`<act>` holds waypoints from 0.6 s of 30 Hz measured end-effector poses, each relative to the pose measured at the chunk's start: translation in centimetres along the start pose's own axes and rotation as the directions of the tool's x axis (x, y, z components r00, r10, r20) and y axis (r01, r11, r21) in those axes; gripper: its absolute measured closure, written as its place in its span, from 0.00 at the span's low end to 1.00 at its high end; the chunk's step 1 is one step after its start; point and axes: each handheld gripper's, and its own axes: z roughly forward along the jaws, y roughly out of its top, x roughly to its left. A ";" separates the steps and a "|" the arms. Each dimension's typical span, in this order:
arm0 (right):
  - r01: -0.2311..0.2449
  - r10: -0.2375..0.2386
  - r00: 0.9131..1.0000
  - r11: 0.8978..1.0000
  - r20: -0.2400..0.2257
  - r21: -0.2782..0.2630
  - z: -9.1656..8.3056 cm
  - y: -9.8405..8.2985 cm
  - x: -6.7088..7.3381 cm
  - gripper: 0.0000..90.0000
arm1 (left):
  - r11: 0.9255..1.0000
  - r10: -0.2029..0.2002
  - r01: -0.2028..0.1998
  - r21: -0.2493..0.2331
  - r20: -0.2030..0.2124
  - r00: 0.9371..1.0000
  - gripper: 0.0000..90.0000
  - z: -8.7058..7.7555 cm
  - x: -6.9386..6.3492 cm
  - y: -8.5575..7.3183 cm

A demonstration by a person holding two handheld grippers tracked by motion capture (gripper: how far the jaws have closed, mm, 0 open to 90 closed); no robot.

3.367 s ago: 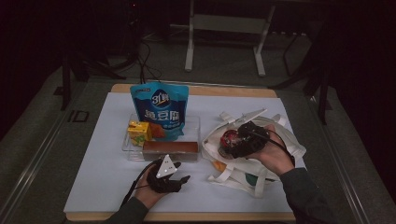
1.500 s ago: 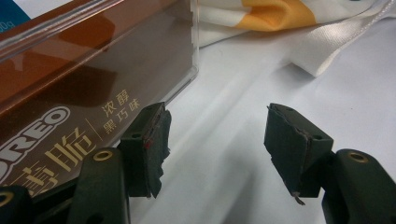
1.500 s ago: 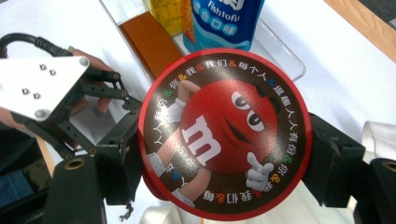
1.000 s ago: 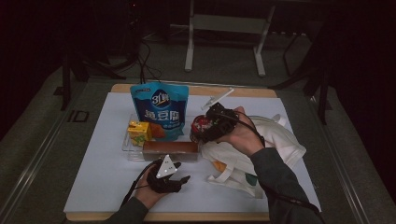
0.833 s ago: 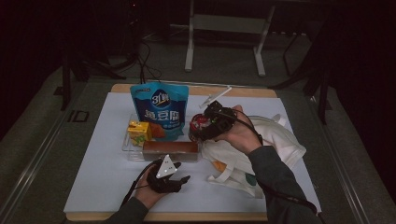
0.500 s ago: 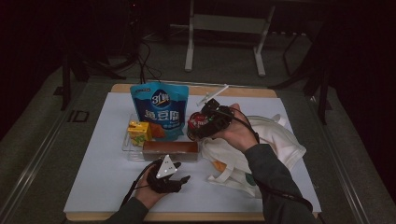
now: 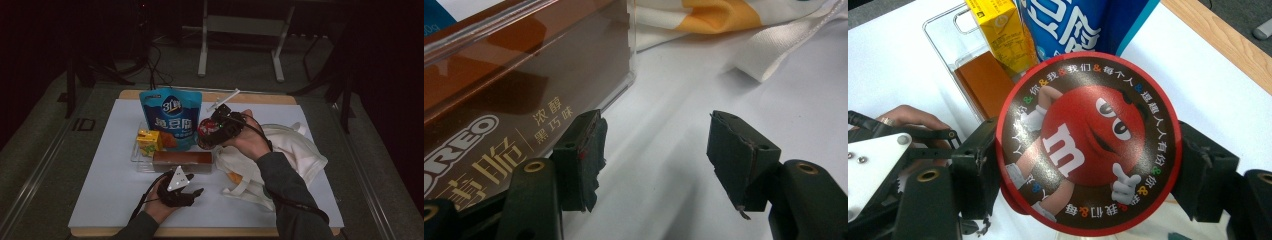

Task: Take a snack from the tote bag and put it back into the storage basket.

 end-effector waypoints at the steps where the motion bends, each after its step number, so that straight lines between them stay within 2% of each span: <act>1: 0.000 0.000 1.000 1.000 0.001 0.000 0.1 0.0 0.0 0.28 | 1.000 0.000 0.000 0.000 0.000 1.000 0.44 0.0 0.0 0.0; 18: -0.005 0.005 1.000 1.000 -0.002 -0.003 1.2 0.3 0.0 0.28 | 1.000 -0.004 0.004 -0.005 0.002 1.000 0.44 -0.1 0.1 0.0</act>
